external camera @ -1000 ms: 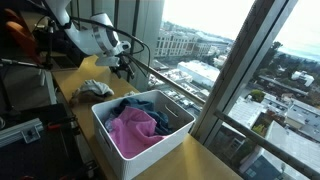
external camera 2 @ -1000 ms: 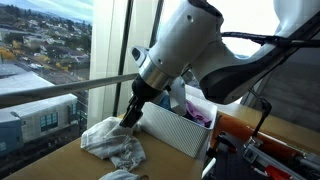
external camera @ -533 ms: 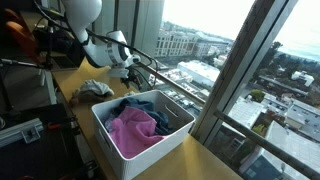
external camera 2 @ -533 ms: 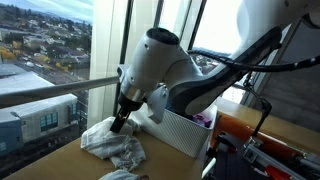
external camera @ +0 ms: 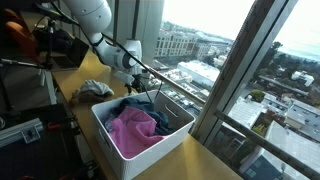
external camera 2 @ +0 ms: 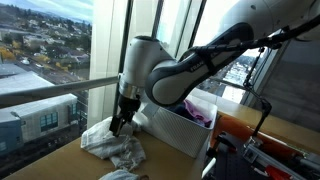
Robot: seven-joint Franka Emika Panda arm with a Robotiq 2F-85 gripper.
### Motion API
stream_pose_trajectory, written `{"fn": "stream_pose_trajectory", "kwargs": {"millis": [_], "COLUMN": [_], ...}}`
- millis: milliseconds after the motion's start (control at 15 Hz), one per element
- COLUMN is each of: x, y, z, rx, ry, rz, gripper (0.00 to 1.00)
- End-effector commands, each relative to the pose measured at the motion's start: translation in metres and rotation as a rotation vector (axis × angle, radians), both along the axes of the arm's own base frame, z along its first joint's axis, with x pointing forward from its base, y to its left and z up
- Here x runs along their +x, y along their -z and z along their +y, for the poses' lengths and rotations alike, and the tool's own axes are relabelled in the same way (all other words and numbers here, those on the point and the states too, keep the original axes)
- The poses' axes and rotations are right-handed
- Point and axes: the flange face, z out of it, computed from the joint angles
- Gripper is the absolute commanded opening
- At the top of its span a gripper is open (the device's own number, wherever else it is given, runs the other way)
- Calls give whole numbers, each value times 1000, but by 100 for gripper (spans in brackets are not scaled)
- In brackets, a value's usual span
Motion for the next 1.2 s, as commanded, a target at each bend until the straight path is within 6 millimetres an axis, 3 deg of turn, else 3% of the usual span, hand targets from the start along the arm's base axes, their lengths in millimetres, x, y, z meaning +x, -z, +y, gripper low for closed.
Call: {"fn": "stream_pose_trajectory", "kwargs": {"millis": [0, 267, 467, 667, 1000, 1133], "x": [1, -1, 1, -8, -31, -33], "y": [-1, -4, -8, -13, -25, -32], "z": [-35, -81, -89, -71, -6, 12], "rx": [73, 126, 146, 162, 162, 152], "ry": [84, 186, 213, 197, 98, 53], "rz": [90, 125, 119, 114, 103, 87], "gripper": [100, 100, 100, 100, 100, 100]}}
